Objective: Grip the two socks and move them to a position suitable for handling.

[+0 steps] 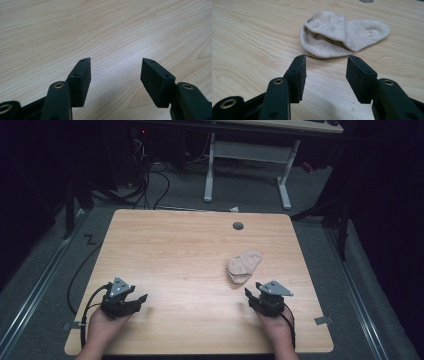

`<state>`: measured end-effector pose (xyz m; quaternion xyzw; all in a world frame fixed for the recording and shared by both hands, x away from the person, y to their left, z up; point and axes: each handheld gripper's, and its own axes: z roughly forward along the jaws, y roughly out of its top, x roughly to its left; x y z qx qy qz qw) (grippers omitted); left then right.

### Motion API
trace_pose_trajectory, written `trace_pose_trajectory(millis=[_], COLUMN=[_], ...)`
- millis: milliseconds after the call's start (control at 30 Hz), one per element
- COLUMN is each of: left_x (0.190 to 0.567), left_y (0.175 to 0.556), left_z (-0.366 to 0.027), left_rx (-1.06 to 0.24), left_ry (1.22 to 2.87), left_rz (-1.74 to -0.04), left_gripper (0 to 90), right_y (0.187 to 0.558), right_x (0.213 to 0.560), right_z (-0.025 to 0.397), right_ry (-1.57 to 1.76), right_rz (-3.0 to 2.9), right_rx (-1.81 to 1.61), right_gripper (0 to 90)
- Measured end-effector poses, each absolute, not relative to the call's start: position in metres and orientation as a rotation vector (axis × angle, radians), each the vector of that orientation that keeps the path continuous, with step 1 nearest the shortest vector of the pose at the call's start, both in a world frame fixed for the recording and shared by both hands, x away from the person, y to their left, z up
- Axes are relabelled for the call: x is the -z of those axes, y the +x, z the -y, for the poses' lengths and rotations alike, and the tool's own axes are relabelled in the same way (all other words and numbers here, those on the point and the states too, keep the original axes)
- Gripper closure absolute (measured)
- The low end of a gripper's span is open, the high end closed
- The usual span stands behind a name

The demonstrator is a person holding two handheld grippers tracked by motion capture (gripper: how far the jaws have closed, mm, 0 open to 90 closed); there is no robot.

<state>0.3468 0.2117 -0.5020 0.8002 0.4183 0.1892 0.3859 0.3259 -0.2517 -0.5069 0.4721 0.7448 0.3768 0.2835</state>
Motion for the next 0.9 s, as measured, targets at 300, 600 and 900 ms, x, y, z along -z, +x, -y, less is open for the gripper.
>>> trace_pose_trajectory(millis=[300,600,900], left_x=[0.486,0.495,0.500], left_y=[0.345,0.338,0.341], left_z=[-0.225,-0.239,-0.241], left_rx=[-0.362,-0.400,-0.430], left_ry=[1.929,1.939,1.954], left_rz=[-1.111,-1.130,-1.106], left_gripper=[42.3,42.3,41.7], right_y=[0.325,0.326,0.326], right_x=[0.511,0.511,0.509], right_z=[0.255,0.257,0.258], right_ry=[1.278,1.290,1.311], right_rz=[-2.030,-2.031,-2.019], right_rx=[-1.011,-1.036,-1.061], right_gripper=[50.8,52.2,53.3])
